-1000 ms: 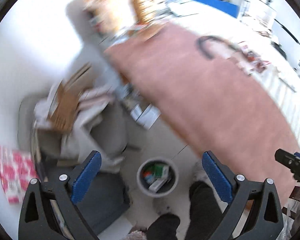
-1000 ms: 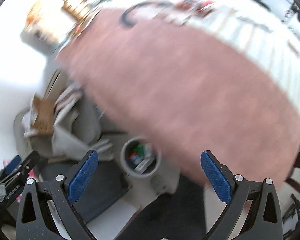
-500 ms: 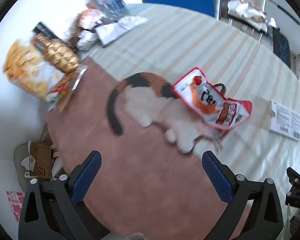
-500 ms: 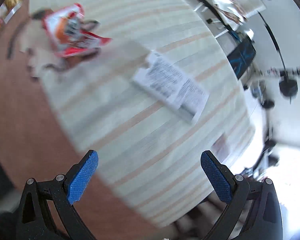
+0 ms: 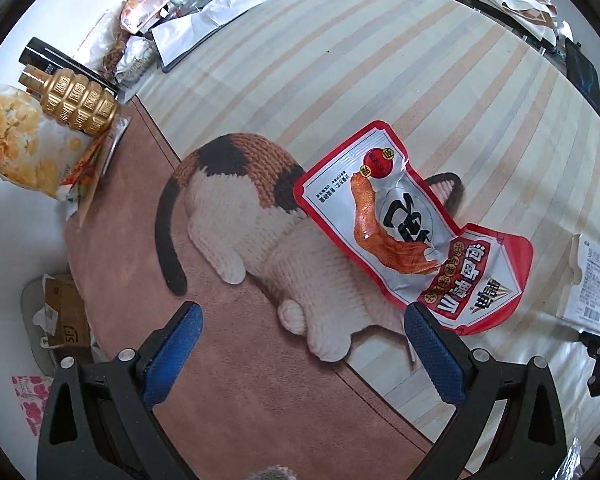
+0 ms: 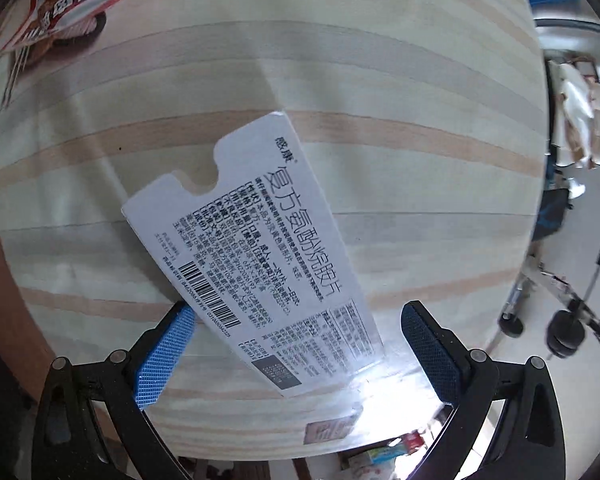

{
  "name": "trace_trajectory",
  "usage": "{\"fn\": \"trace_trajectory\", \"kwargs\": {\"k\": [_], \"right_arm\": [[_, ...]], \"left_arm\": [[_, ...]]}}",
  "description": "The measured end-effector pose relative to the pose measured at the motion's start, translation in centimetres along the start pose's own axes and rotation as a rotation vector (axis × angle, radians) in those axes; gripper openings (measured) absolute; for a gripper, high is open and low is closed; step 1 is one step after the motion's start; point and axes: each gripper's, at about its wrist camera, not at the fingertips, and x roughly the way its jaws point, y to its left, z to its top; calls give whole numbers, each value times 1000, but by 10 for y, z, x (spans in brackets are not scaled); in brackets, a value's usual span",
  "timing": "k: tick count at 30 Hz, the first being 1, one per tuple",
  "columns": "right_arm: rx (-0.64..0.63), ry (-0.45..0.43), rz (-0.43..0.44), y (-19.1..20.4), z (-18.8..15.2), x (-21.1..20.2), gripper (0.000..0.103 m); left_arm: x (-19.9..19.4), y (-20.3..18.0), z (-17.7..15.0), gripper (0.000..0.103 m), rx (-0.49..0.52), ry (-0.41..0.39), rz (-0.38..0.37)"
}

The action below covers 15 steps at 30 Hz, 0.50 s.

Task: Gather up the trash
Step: 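Grasp the red-and-white snack pouch with the left tool while the right tool grasps the white medicine box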

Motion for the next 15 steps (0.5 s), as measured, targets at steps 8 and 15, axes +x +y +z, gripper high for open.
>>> {"fn": "trace_trajectory", "kwargs": {"k": [8, 15], "right_arm": [[523, -59, 345, -69, -33, 11, 98], [978, -140, 721, -102, -70, 18, 99]], "left_arm": [[4, 22, 16, 103, -91, 36, -109], [26, 39, 29, 102, -268, 152, -274]]}}
